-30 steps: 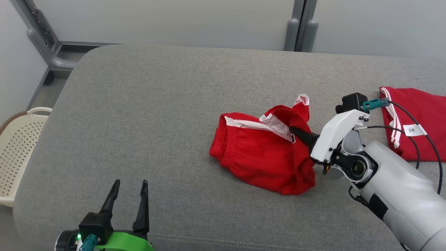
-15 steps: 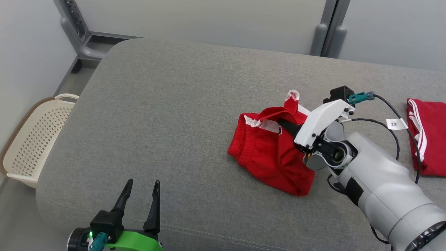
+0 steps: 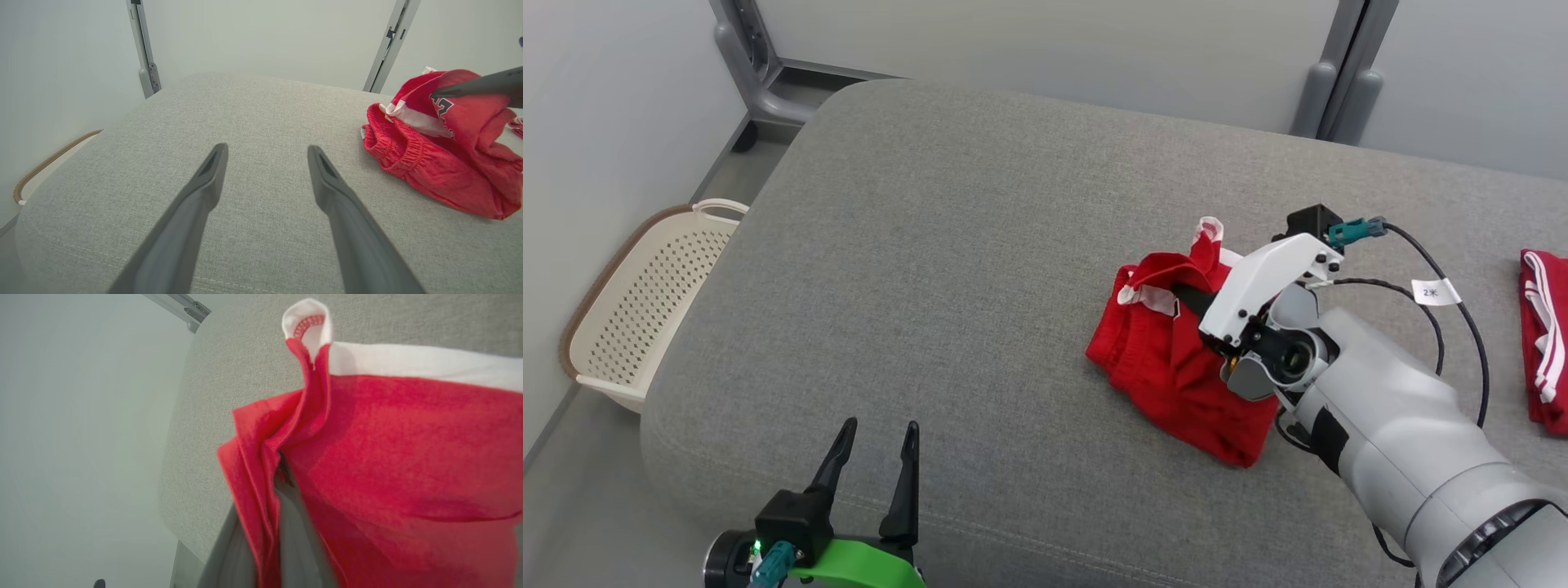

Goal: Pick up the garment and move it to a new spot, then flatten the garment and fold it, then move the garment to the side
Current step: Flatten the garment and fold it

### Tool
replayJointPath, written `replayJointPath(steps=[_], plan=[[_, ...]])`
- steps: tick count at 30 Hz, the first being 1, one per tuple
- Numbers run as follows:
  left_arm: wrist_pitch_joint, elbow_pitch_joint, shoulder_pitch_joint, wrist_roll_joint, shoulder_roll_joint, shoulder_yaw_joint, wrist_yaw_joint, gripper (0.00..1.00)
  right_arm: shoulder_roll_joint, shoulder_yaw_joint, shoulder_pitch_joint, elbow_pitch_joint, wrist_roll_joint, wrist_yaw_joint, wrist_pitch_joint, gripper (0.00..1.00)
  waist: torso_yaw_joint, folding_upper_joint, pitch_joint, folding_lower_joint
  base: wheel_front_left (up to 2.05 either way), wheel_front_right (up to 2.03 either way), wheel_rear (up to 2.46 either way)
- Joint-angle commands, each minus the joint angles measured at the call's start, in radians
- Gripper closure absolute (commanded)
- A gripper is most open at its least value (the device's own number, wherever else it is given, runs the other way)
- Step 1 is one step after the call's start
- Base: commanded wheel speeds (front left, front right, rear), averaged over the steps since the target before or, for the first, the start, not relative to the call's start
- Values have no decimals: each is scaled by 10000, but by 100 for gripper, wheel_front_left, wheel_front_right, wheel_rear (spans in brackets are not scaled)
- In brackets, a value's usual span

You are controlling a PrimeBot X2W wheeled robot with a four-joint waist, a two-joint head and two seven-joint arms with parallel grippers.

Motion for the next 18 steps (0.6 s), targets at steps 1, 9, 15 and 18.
replayJointPath(steps=[1,9,15,18], plan=[[-41,-13,-93,-66,0,-11,47,0,30,66,-6,31,-44,1,48,100,47,0,39,0,0,0,0],[-41,7,-122,-71,-1,65,113,0,31,207,5,58,-97,1,88,0,-74,0,21,0,0,0,0],[-41,-46,-35,29,1,144,113,0,-209,221,314,-466,-28,1,-51,0,-272,0,-85,0,0,0,0],[-41,-60,28,112,1,272,67,0,-478,270,554,-1178,-97,1,-351,0,-410,0,-135,0,0,0,0]])
